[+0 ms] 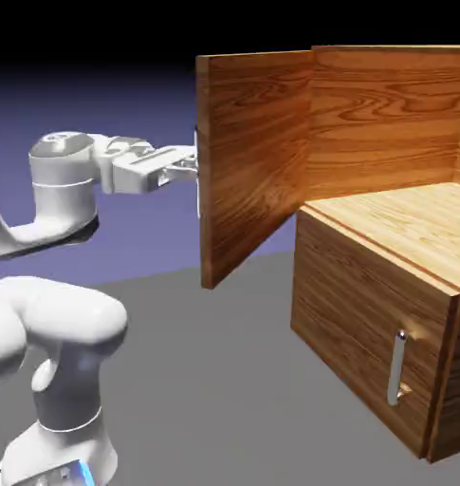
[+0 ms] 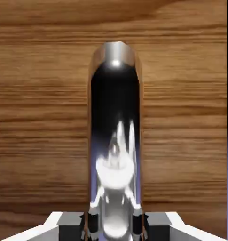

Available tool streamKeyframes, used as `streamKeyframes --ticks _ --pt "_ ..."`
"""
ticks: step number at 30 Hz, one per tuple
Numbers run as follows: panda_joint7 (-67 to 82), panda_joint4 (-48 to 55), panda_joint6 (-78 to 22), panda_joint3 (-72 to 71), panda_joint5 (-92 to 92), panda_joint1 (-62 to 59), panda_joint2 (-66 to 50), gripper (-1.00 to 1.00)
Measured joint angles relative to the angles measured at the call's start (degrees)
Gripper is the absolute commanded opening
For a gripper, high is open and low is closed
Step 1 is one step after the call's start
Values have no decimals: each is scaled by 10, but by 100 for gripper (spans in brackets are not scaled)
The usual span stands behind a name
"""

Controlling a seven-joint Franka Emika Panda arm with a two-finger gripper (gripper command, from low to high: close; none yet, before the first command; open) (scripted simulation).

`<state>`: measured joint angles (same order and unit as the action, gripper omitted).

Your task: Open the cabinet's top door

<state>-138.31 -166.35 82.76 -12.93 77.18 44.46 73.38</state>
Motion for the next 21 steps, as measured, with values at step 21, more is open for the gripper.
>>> streamKeyframes --ticks 21 --pt "-148 218 -235 -195 -233 -55 -296 -100"
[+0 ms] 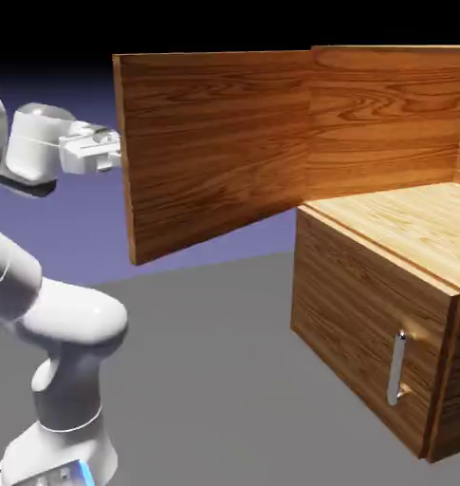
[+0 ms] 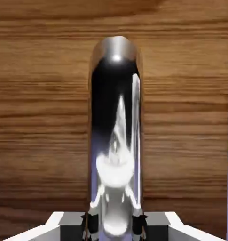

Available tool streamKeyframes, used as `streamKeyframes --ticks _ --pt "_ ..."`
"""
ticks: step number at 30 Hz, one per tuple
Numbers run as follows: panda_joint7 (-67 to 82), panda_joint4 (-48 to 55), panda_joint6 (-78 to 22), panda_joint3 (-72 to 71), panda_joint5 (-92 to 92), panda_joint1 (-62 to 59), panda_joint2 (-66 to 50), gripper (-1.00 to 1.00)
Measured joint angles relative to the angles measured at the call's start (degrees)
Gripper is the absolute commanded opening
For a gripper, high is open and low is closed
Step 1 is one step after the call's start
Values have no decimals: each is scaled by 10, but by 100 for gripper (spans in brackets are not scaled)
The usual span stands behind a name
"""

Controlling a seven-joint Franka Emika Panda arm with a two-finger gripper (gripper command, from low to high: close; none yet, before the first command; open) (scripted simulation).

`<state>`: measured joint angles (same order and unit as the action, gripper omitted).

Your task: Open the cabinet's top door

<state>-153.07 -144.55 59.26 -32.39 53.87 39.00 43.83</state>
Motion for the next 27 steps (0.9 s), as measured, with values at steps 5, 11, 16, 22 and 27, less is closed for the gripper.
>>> streamKeyframes --ticks 5,11,16,22,27 --pt "70 -37 117 -44 -43 -99 100 -100" --pt "156 -81 244 -91 -84 -208 224 -100" --pt "226 -98 327 -142 -123 -309 322 -100" --pt "257 -18 287 -234 -183 -425 342 -100" --pt "336 -11 327 -255 -261 -500 438 -100"
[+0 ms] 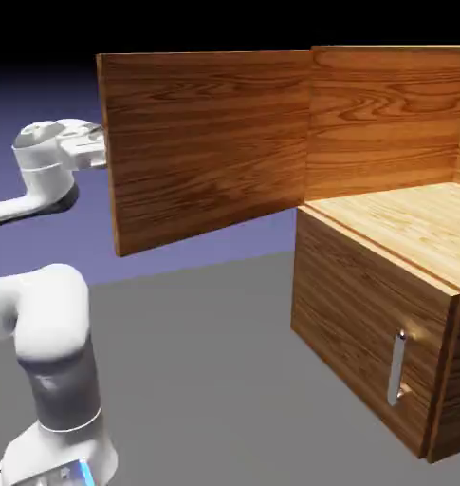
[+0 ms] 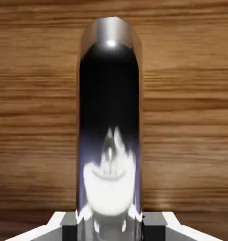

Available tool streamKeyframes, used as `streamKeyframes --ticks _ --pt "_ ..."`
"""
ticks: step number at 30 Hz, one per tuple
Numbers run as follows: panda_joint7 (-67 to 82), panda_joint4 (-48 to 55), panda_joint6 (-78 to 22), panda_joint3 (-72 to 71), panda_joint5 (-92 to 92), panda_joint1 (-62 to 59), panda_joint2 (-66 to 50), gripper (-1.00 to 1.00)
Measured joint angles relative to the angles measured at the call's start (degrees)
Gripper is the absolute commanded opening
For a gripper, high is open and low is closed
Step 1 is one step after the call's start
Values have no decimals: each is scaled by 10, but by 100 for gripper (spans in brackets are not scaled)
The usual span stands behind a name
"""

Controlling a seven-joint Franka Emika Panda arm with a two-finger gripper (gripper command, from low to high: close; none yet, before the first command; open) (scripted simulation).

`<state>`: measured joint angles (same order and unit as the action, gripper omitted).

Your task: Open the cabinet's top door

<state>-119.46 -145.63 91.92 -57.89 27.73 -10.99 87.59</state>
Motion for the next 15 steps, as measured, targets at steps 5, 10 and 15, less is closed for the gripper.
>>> streamKeyframes --ticks 5,10,15 --pt "33 79 -56 -35 -45 -77 24 -100" --pt "43 183 -143 -66 -64 -152 14 -100" --pt "56 287 -223 -88 -75 -228 7 -100"
